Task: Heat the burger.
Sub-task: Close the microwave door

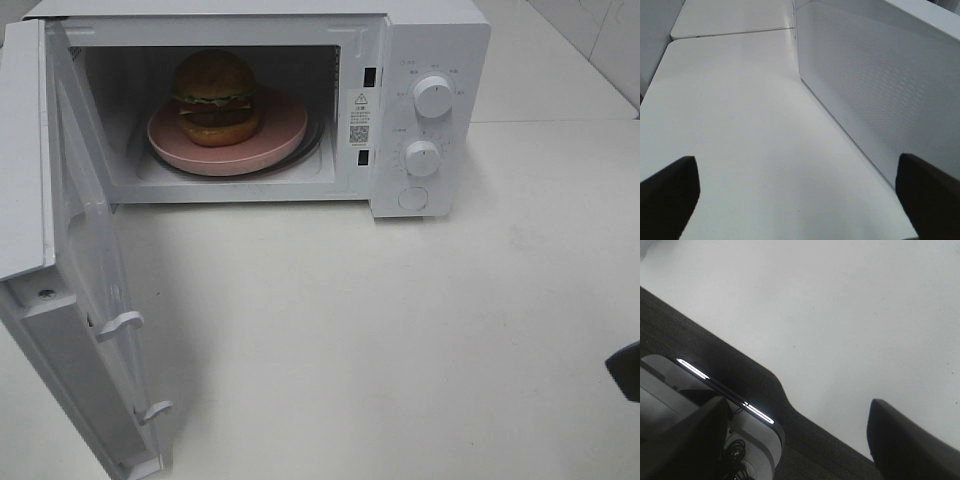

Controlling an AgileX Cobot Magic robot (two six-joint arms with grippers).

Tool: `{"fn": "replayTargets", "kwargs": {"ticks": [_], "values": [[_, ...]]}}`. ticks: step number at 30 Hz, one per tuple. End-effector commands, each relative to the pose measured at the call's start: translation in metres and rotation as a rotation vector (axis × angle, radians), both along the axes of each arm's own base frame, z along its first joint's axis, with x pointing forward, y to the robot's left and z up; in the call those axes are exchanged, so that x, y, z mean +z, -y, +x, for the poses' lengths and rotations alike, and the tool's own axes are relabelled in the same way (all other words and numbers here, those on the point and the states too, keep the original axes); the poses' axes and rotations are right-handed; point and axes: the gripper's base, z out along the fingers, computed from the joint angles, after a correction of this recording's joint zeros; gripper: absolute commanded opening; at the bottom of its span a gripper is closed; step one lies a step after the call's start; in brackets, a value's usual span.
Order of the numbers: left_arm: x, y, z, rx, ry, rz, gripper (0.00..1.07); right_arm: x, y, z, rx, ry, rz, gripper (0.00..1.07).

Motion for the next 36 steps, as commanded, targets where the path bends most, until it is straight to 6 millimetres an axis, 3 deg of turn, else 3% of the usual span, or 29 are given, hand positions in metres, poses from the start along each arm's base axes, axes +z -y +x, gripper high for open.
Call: {"fn": "replayTargets", "kwargs": {"ticks": [1,6,13,29,36], "values": [[-0.001,0.0,-0.004,-0.003,0.026,-0.01,1.02,-0.005,0.022,-0.009,-0.122,0.009,0.01,0.75],[-0.001,0.0,-0.004,-0.003,0.026,-0.01,1.02,-0.012,0.041,-0.021,-0.228,0.052,0.023,0.75],[-0.001,0.0,-0.004,-0.003,0.026,-0.01,1.02,-0.023,0.066,-0.055,-0.383,0.153,0.031,0.75],[-0.001,0.0,-0.004,-0.003,0.026,-0.01,1.02,-0.022,0.077,-0.108,-0.429,0.584,0.196,0.75],[-0.001,0.001,-0.003,-0.005,0.02,-0.013,1.02,-0.022,0.077,-0.111,-0.459,0.608,0.19,0.75]]}}
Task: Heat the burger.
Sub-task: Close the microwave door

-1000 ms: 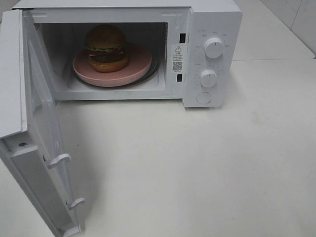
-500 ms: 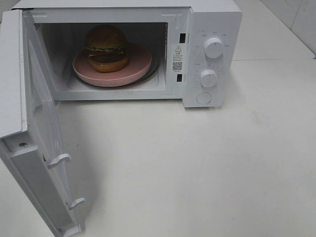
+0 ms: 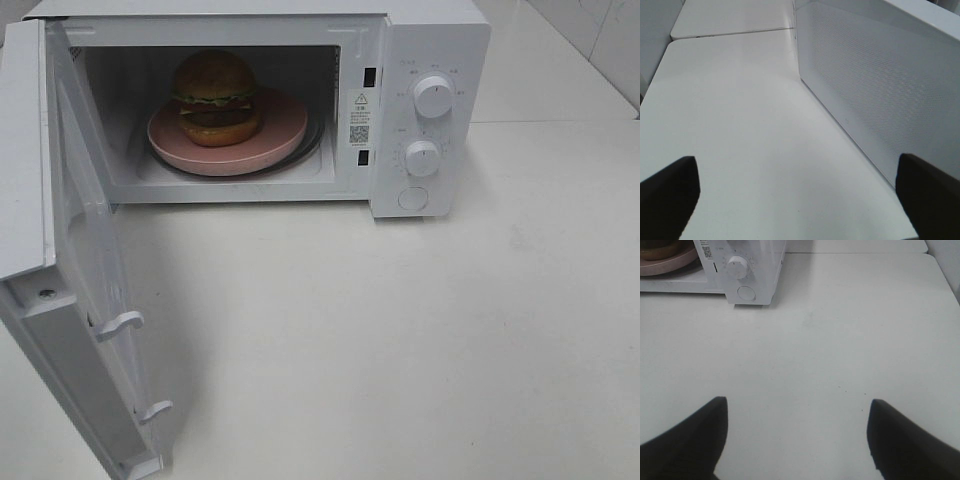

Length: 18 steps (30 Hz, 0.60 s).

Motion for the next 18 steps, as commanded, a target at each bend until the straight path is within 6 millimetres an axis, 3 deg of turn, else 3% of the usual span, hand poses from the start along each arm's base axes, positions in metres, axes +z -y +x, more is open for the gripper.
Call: {"fn": "replayTargets", "kwargs": {"ticks": [1,18], "values": [[-0.0006,0.0003,-0.0026,-0.003,0.02,-0.01,1.02,0.0,0.0005,-0.0036,0.0,0.035,-0.012,0.75],[-0.0006,0.0004,-0.0027,-0.003,0.02,-0.01,1.02,0.0,0.0005,-0.0036,-0.001,0.035,-0.011,0.75]]}}
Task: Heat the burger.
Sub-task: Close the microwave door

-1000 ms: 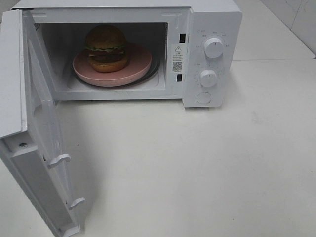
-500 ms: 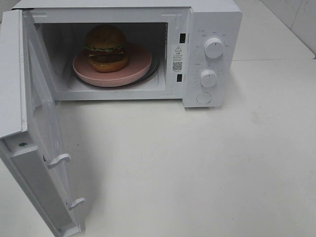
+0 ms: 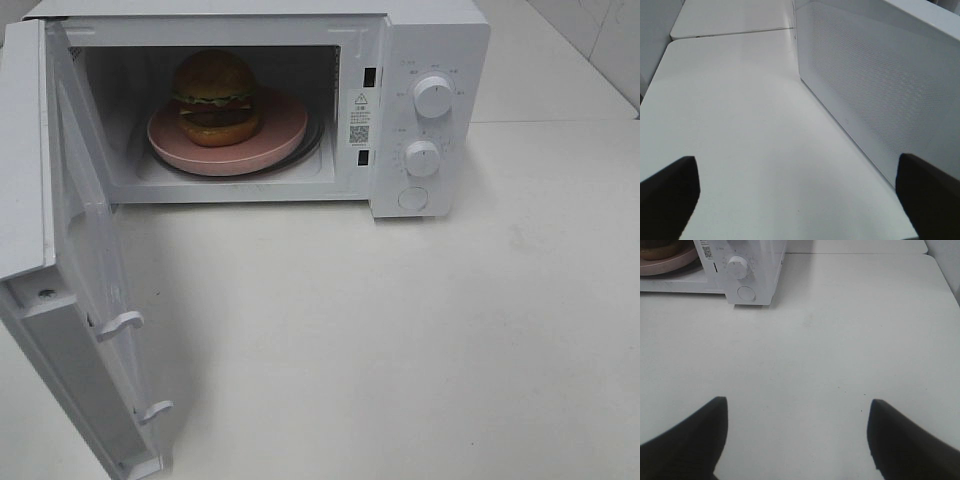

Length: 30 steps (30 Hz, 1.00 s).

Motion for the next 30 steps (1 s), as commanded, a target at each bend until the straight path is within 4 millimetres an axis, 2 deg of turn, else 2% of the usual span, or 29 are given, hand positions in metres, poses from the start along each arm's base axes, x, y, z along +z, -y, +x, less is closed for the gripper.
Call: {"fn": "replayTargets", "kwargs": {"ticks": [1,30], "values": [[-0.0006,0.0004,-0.0027,-0.003,0.02,-0.01,1.02,0.0,0.0005,-0.0036,-0.003,0.035,-0.008,0.75],[-0.0006,0.0004,-0.0027,-0.004,0.02,-0.011,1.02,0.0,0.0005,-0.0036,-0.003,0.035,-0.008,0.74]]}}
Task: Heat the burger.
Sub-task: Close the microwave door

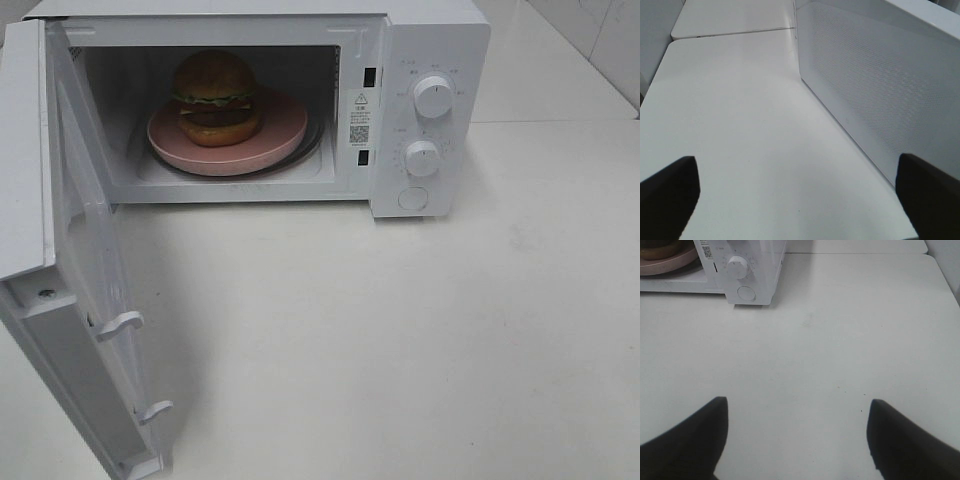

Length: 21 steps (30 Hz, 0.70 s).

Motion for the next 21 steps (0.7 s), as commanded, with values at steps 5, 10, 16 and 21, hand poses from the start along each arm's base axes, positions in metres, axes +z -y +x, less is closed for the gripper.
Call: {"fn": "replayTargets", "kwargs": {"ticks": [5,10,16,21], "values": [[0.004,0.001,0.0,-0.01,0.03,-0.024,1.02,0.0,0.001,-0.004,-0.003,0.035,-0.008,0.74],[0.021,0.0,0.013,0.005,0.09,-0.028,0.95,0.0,0.001,-0.004,-0.003,0.035,-0.008,0.74],[0.019,-0.002,0.04,0.022,0.021,-0.019,0.64,0.0,0.001,-0.004,-0.003,0.035,-0.008,0.74],[0.009,-0.006,0.063,0.047,-0.067,0.037,0.25,0.0,0.001,-0.004,-0.003,0.035,-0.008,0.74]]}}
